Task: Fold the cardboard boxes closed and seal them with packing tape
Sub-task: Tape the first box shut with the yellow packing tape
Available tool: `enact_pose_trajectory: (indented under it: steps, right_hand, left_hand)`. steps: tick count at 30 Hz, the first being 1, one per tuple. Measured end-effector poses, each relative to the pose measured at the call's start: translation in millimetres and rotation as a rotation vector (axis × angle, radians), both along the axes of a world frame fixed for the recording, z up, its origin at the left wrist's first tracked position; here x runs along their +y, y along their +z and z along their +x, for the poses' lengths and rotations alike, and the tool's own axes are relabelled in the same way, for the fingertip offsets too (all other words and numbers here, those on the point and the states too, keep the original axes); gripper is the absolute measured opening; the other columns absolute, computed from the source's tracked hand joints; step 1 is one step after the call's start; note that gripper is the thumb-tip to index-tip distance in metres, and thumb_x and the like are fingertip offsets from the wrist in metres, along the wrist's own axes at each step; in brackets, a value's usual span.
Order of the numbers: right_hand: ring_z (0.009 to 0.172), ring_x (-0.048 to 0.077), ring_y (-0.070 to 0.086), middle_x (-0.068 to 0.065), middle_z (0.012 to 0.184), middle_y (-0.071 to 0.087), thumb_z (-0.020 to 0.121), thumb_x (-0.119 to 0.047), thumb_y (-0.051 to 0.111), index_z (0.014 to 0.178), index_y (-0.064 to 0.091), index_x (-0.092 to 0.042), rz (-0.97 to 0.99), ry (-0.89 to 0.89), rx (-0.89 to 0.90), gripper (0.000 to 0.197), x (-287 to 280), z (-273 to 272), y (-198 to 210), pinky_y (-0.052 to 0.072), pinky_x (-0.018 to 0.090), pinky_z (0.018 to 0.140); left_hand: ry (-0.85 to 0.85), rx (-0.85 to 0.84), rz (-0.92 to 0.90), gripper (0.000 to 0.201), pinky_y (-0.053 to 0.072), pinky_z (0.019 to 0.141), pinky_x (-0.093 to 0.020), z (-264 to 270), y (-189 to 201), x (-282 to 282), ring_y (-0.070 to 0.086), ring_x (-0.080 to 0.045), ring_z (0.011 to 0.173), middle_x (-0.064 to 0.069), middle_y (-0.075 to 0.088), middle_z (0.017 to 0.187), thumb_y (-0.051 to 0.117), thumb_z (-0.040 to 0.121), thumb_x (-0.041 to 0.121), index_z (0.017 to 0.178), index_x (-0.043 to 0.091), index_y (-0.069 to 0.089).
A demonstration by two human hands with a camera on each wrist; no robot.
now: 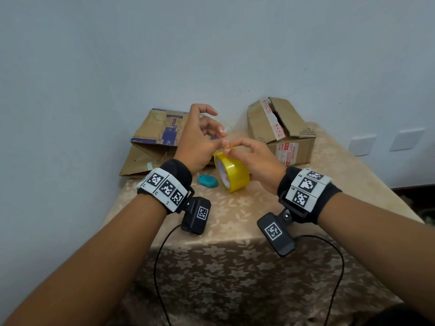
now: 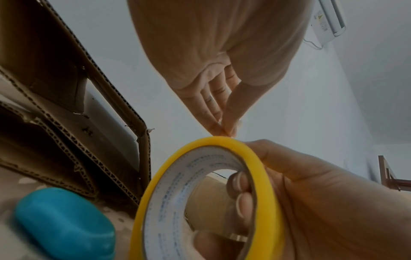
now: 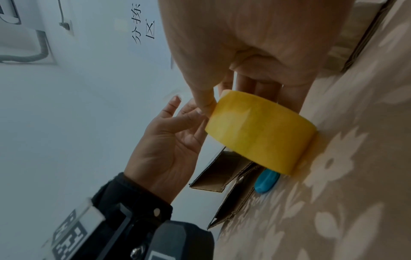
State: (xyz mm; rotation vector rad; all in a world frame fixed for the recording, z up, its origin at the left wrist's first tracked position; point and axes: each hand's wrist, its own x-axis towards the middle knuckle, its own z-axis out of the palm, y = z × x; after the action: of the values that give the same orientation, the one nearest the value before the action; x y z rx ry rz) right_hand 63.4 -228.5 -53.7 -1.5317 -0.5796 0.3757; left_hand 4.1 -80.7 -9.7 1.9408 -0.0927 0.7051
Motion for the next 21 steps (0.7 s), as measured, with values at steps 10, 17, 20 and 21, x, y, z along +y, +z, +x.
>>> enact_pose_trajectory:
  steps: [10, 17, 20, 21]
  right_hand:
    - [0.093, 0.015, 0.066, -0.005, 0.093, 0.073, 0.094, -0.030, 0.074, 0.093, 0.075, -0.032, 0.037, 0.004, -0.065, 0.003, -0.6, -1.1, -0.9, 0.045, 0.030, 0.080]
    - [0.111, 0.040, 0.068, 0.013, 0.115, 0.074, 0.091, -0.026, 0.078, 0.078, 0.075, -0.034, 0.059, 0.051, 0.013, 0.015, 0.8, -3.1, 0.5, 0.052, 0.055, 0.102]
    - [0.108, 0.039, 0.070, 0.013, 0.114, 0.074, 0.090, -0.026, 0.078, 0.081, 0.075, -0.033, 0.055, 0.057, 0.038, 0.012, 0.3, -2.9, 1.3, 0.054, 0.060, 0.098]
    - [0.104, 0.038, 0.072, 0.014, 0.110, 0.075, 0.091, -0.025, 0.078, 0.084, 0.074, -0.031, 0.058, 0.066, 0.053, 0.010, -0.2, -1.9, 0.9, 0.056, 0.058, 0.095]
  left_hand:
    - [0.053, 0.006, -0.055, 0.062, 0.060, 0.080, -0.035, 0.6, 0.5, 1.7, 0.069, -0.021, 0.083, -0.015, 0.067, 0.092, 0.074, 0.074, -0.015, 0.119, 0.016, 0.044]
    - [0.068, 0.007, -0.050, 0.024, 0.063, 0.068, -0.039, 3.7, 4.8, 0.3, 0.070, -0.018, 0.076, -0.009, 0.067, 0.084, 0.053, 0.101, 0.000, 0.118, 0.013, 0.042]
    - [0.069, 0.000, -0.015, 0.021, 0.062, 0.063, -0.036, 3.5, 6.6, -1.1, 0.070, -0.019, 0.075, -0.010, 0.067, 0.085, 0.051, 0.103, 0.001, 0.118, 0.013, 0.041]
    - [0.072, -0.003, -0.006, 0.021, 0.061, 0.062, -0.035, 3.1, 7.2, -1.6, 0.070, -0.019, 0.075, -0.010, 0.067, 0.085, 0.051, 0.103, 0.001, 0.118, 0.013, 0.041]
